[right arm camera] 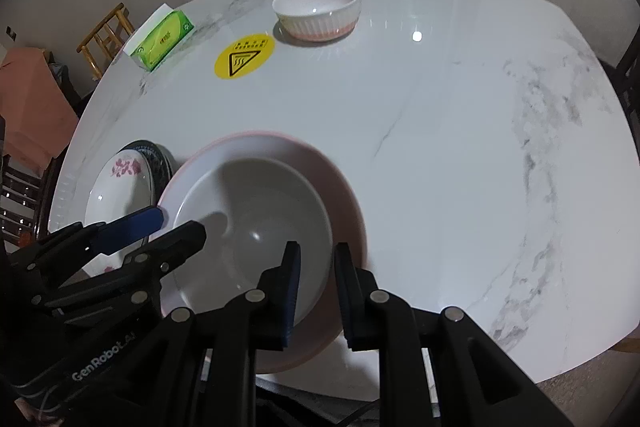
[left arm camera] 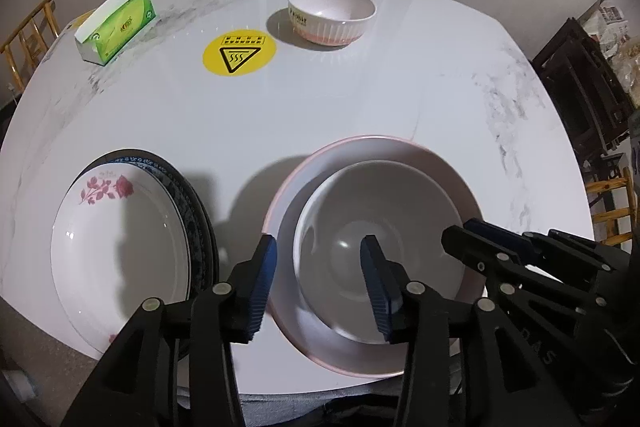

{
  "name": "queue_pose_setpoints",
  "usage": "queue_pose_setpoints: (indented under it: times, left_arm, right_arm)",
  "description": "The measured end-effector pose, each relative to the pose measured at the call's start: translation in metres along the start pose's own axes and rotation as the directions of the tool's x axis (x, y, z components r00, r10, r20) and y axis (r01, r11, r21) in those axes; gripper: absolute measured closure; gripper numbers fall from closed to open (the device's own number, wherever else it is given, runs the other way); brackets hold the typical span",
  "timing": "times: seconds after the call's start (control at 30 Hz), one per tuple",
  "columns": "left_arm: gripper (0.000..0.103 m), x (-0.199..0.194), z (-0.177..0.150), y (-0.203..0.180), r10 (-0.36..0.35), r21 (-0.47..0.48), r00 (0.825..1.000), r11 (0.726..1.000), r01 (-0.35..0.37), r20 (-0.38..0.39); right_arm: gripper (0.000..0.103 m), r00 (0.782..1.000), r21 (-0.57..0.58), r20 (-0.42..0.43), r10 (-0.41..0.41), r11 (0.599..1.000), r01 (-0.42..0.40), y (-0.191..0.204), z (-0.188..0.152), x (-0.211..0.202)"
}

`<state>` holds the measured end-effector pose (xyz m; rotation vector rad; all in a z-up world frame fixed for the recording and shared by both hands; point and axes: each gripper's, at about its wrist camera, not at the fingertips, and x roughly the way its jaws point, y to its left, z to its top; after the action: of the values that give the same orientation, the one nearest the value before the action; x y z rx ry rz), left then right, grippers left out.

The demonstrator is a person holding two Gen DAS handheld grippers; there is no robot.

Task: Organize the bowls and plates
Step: 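Open both grippers and withdraw from the nested bowls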

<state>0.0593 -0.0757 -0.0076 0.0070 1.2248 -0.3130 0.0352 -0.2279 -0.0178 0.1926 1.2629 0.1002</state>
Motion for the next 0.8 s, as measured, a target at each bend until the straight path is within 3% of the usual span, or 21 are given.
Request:
queue_pose_setpoints:
  times: [0.13,0.5,0.8]
  left_arm:
    - [0.055,-0.005,0.001,-0.003,-0.017,0.022,0.999,1.0,0.016,0.031]
    - [0.054,-0.02,0.007,-0.003,-0.077,0.025,0.992,0.997,0.075,0.096]
    - [0.053,-0.013,0.024,0.018,-0.013,-0.036,0.992,0.999,0.018,0.125]
  right_arm:
    - [0.085,0.999,-0.002,0.033,0.002,1.0,-0.002,-0.002,0.003,-0.006]
    - [0.085,0.997,-0.005,0.078,0.014,1.0,-0.014,-0.007,0.013,-0.014]
    - [0.085,0.997,-0.007,0.08,0.014,1.0,-0.014,-0.017,0.023,-0.01]
